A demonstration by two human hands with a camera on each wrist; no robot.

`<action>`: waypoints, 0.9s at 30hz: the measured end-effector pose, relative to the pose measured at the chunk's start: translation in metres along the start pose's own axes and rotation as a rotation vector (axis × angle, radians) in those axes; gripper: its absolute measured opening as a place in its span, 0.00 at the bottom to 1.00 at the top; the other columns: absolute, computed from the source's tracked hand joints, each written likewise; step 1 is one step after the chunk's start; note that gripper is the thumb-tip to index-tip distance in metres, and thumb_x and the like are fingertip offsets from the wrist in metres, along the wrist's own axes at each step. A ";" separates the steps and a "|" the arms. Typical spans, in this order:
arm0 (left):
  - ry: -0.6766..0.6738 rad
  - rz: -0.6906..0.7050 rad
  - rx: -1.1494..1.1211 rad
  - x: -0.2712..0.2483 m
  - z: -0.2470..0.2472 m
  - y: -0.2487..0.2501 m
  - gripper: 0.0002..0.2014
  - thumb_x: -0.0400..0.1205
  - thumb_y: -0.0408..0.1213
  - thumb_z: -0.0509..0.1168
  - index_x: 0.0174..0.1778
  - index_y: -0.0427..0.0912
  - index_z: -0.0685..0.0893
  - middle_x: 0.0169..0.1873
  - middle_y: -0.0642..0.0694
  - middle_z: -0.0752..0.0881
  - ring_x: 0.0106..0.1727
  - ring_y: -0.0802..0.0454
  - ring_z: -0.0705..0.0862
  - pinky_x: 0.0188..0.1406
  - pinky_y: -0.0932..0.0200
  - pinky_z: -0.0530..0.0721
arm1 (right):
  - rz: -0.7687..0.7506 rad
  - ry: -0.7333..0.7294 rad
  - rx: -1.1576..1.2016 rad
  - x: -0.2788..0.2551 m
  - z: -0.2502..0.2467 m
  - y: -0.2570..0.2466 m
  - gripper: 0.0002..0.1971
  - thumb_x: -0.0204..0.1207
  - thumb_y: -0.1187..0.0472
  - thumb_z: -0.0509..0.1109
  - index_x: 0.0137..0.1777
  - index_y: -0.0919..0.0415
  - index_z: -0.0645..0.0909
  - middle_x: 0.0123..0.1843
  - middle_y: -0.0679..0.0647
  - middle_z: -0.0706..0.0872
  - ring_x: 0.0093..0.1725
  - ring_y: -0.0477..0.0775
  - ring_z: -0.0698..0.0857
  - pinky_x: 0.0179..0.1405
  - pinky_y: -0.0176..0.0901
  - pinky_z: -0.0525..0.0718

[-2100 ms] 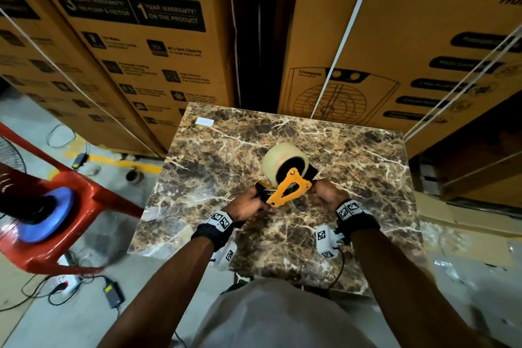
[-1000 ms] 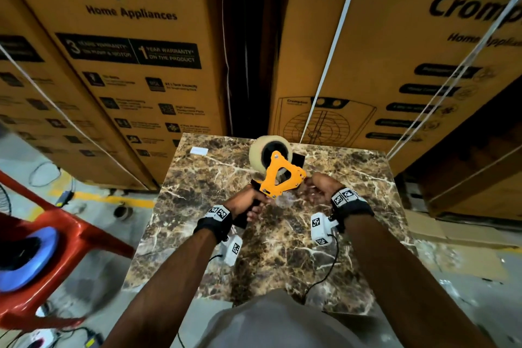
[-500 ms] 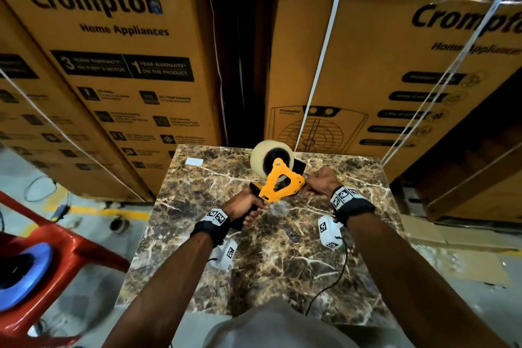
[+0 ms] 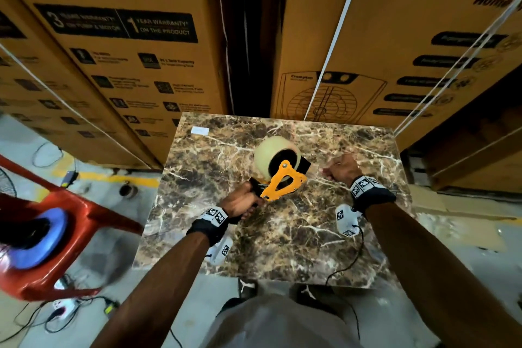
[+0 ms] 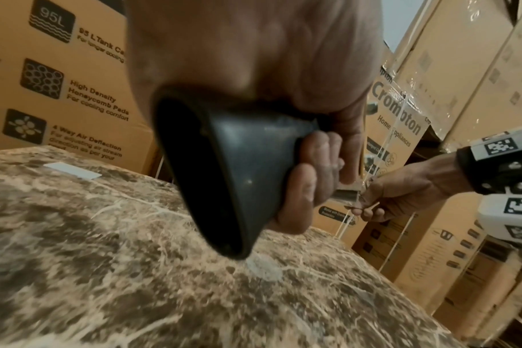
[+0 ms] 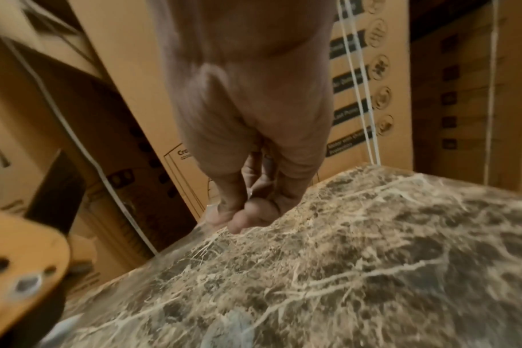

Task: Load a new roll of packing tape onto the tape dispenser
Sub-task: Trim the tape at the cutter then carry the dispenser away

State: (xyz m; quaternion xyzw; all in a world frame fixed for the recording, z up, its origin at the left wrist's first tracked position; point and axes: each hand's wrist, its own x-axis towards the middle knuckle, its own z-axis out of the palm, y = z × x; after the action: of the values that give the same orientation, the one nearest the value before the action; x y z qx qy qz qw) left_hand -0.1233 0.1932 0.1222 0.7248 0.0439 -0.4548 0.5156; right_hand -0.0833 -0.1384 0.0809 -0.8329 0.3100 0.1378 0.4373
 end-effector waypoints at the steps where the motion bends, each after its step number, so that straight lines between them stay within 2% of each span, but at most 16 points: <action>1: 0.015 0.014 0.010 -0.003 0.003 -0.002 0.06 0.86 0.30 0.57 0.45 0.38 0.77 0.12 0.55 0.71 0.12 0.58 0.64 0.15 0.64 0.61 | 0.010 -0.009 0.008 -0.005 0.002 0.000 0.11 0.71 0.72 0.81 0.30 0.67 0.84 0.35 0.69 0.92 0.27 0.61 0.89 0.29 0.48 0.84; 4: 0.074 0.080 0.041 0.000 0.006 -0.019 0.08 0.87 0.23 0.55 0.56 0.36 0.77 0.18 0.53 0.82 0.15 0.60 0.72 0.15 0.67 0.69 | 0.009 -0.037 -0.026 -0.028 0.006 -0.002 0.11 0.70 0.70 0.84 0.30 0.67 0.86 0.24 0.58 0.88 0.19 0.49 0.84 0.23 0.36 0.81; 6: 0.051 0.135 0.019 0.002 0.010 -0.036 0.09 0.87 0.26 0.58 0.61 0.32 0.79 0.34 0.46 0.89 0.28 0.51 0.81 0.30 0.55 0.81 | -0.007 -0.048 -0.083 -0.042 0.011 0.003 0.11 0.72 0.69 0.83 0.31 0.65 0.86 0.24 0.55 0.86 0.21 0.46 0.85 0.20 0.32 0.79; 7: 0.037 0.135 -0.030 0.003 0.016 -0.045 0.09 0.87 0.27 0.58 0.61 0.32 0.79 0.42 0.40 0.87 0.34 0.49 0.84 0.35 0.51 0.84 | -0.024 -0.035 -0.130 -0.048 0.014 0.007 0.11 0.71 0.67 0.84 0.30 0.62 0.86 0.26 0.55 0.87 0.26 0.49 0.87 0.23 0.34 0.82; 8: 0.051 0.129 -0.051 -0.001 0.024 -0.046 0.07 0.88 0.27 0.58 0.60 0.33 0.78 0.46 0.39 0.85 0.36 0.51 0.86 0.36 0.56 0.86 | -0.052 -0.022 -0.168 -0.051 0.018 0.012 0.13 0.70 0.65 0.85 0.29 0.60 0.85 0.29 0.57 0.88 0.32 0.55 0.89 0.29 0.40 0.87; 9: 0.084 0.127 -0.031 -0.006 0.032 -0.048 0.07 0.87 0.23 0.58 0.59 0.34 0.76 0.46 0.41 0.83 0.35 0.57 0.87 0.33 0.64 0.86 | -0.063 -0.014 -0.202 -0.055 0.021 0.018 0.14 0.69 0.65 0.85 0.28 0.59 0.84 0.33 0.59 0.90 0.37 0.60 0.91 0.36 0.47 0.91; 11: 0.143 0.146 0.002 -0.010 0.052 -0.056 0.13 0.85 0.14 0.56 0.60 0.32 0.75 0.44 0.44 0.83 0.35 0.65 0.86 0.32 0.69 0.84 | -0.064 -0.007 -0.229 -0.059 0.028 0.034 0.14 0.69 0.63 0.83 0.29 0.57 0.81 0.38 0.59 0.89 0.43 0.61 0.90 0.45 0.52 0.89; 13: 0.186 0.139 0.058 -0.014 0.068 -0.072 0.15 0.83 0.14 0.58 0.63 0.29 0.78 0.50 0.42 0.85 0.47 0.56 0.86 0.44 0.64 0.85 | -0.069 0.011 -0.249 -0.065 0.037 0.050 0.09 0.64 0.55 0.81 0.34 0.58 0.84 0.41 0.58 0.90 0.45 0.61 0.90 0.47 0.51 0.89; 14: 0.200 0.107 0.092 -0.016 0.075 -0.078 0.15 0.82 0.18 0.62 0.64 0.29 0.80 0.53 0.39 0.86 0.53 0.50 0.85 0.52 0.59 0.84 | -0.061 0.017 -0.253 -0.065 0.041 0.058 0.12 0.62 0.52 0.80 0.37 0.60 0.87 0.42 0.59 0.92 0.46 0.62 0.91 0.47 0.51 0.90; 16: 0.256 0.015 0.138 -0.018 0.090 -0.096 0.15 0.82 0.26 0.68 0.65 0.31 0.82 0.57 0.36 0.87 0.57 0.42 0.85 0.61 0.51 0.83 | -0.082 -0.024 -0.251 -0.066 0.049 0.078 0.12 0.65 0.54 0.81 0.41 0.63 0.90 0.43 0.61 0.93 0.45 0.61 0.91 0.48 0.49 0.89; 18: 0.258 0.047 0.126 -0.024 0.107 -0.107 0.14 0.82 0.25 0.67 0.64 0.33 0.84 0.51 0.40 0.89 0.49 0.47 0.87 0.53 0.59 0.85 | -0.098 -0.041 -0.259 -0.075 0.056 0.093 0.06 0.70 0.61 0.80 0.40 0.65 0.91 0.42 0.62 0.92 0.46 0.61 0.90 0.48 0.46 0.87; 20: 0.262 0.033 0.124 -0.027 0.124 -0.121 0.13 0.83 0.23 0.65 0.62 0.38 0.84 0.39 0.49 0.86 0.32 0.61 0.80 0.31 0.73 0.79 | -0.071 -0.050 -0.280 -0.082 0.063 0.106 0.05 0.73 0.62 0.76 0.42 0.64 0.90 0.43 0.62 0.90 0.47 0.62 0.90 0.47 0.47 0.85; 21: 0.275 0.012 0.125 -0.028 0.130 -0.127 0.14 0.83 0.25 0.66 0.61 0.44 0.83 0.37 0.51 0.84 0.29 0.65 0.76 0.24 0.76 0.76 | -0.057 -0.045 -0.310 -0.084 0.067 0.110 0.05 0.73 0.61 0.76 0.44 0.63 0.89 0.45 0.62 0.89 0.48 0.62 0.89 0.47 0.47 0.84; 23: 0.297 -0.002 0.127 -0.024 0.138 -0.144 0.14 0.82 0.28 0.69 0.61 0.49 0.83 0.42 0.51 0.87 0.32 0.65 0.80 0.29 0.74 0.80 | -0.063 -0.060 -0.369 -0.088 0.074 0.119 0.07 0.72 0.59 0.79 0.45 0.61 0.88 0.47 0.61 0.89 0.49 0.62 0.88 0.48 0.47 0.85; 25: 0.288 0.014 0.143 -0.016 0.145 -0.162 0.16 0.81 0.29 0.69 0.63 0.47 0.86 0.54 0.47 0.92 0.49 0.57 0.89 0.47 0.65 0.89 | -0.103 -0.055 -0.416 -0.089 0.077 0.122 0.07 0.71 0.59 0.78 0.45 0.62 0.88 0.47 0.64 0.90 0.49 0.66 0.90 0.47 0.48 0.87; 27: 0.274 0.003 0.131 -0.011 0.151 -0.172 0.21 0.80 0.25 0.67 0.68 0.44 0.85 0.58 0.46 0.91 0.57 0.53 0.88 0.49 0.67 0.87 | -0.132 -0.046 -0.456 -0.085 0.080 0.124 0.07 0.71 0.60 0.77 0.43 0.64 0.89 0.45 0.66 0.91 0.48 0.67 0.91 0.45 0.48 0.87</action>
State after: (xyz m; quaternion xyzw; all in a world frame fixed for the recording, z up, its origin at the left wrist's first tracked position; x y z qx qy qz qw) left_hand -0.3137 0.1588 0.0001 0.8123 0.0831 -0.3527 0.4570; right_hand -0.2244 -0.0922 -0.0026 -0.9252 0.2059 0.1943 0.2529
